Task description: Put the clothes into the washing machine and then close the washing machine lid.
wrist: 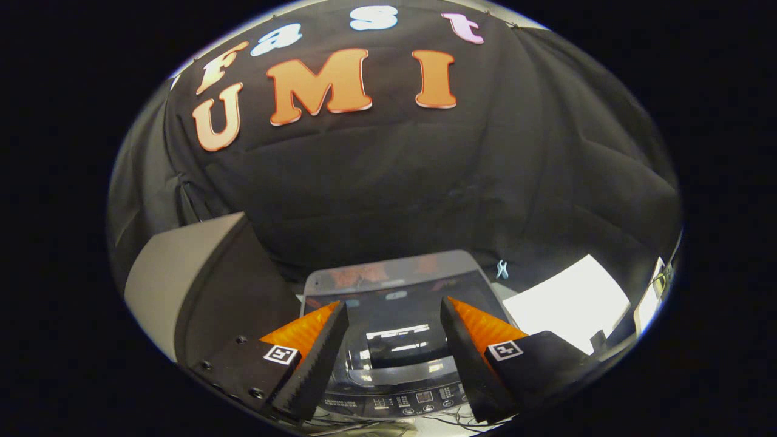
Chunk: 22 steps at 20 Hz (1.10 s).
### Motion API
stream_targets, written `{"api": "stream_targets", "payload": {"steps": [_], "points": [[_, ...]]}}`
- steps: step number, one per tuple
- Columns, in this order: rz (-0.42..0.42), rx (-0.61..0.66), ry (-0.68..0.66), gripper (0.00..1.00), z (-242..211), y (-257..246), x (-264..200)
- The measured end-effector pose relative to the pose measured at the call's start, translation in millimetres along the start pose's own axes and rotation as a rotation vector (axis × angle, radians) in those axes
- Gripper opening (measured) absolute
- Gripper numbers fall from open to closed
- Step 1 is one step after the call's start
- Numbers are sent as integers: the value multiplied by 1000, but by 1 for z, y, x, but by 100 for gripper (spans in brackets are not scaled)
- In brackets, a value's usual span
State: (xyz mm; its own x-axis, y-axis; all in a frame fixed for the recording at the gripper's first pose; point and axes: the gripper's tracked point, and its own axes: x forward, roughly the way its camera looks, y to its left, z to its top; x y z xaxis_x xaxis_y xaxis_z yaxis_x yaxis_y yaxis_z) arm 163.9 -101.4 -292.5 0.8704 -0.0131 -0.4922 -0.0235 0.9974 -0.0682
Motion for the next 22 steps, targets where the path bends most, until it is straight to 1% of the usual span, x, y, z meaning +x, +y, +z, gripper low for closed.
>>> {"api": "stream_targets", "payload": {"steps": [5,13,14,17,22], "points": [[12,24,-129,98,74,12,-31],[10,30,-305,97,183,17,-101],[8,29,-318,97,193,17,-116],[5,34,-361,97,221,21,-142],[2,25,-424,97,250,28,-180]]}}
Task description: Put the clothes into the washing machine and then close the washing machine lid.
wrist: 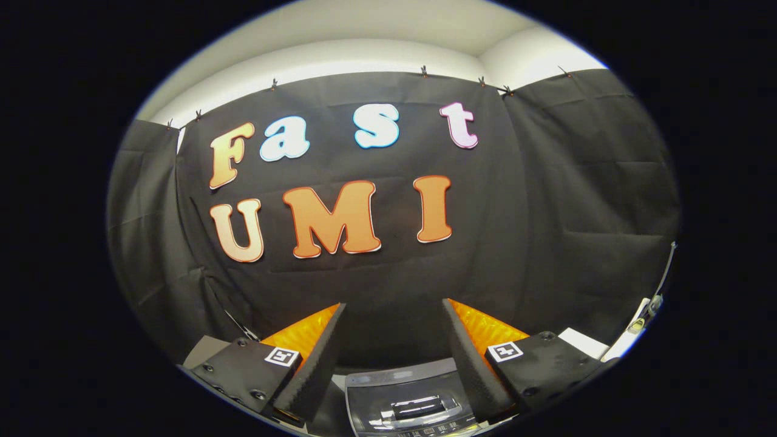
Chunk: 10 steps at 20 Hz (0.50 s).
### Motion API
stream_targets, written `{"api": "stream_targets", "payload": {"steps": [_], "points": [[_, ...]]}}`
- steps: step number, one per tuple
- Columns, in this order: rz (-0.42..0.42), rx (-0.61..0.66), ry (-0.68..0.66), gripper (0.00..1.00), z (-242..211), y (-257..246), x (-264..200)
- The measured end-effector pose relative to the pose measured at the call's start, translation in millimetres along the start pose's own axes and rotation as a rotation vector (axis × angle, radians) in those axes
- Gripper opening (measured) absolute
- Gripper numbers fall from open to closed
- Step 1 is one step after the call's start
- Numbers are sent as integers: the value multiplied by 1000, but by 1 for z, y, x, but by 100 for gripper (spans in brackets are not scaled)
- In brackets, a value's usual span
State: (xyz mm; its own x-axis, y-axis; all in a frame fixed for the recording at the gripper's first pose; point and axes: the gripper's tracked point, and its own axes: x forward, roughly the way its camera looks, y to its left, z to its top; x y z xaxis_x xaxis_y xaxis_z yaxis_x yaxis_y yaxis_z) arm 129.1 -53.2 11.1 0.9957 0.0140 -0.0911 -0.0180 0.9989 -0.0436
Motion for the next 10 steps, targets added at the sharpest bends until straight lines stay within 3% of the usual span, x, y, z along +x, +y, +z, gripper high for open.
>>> {"api": "stream_targets", "payload": {"steps": [10], "points": [[25,-6,-27,97,24,16,-9]]}}
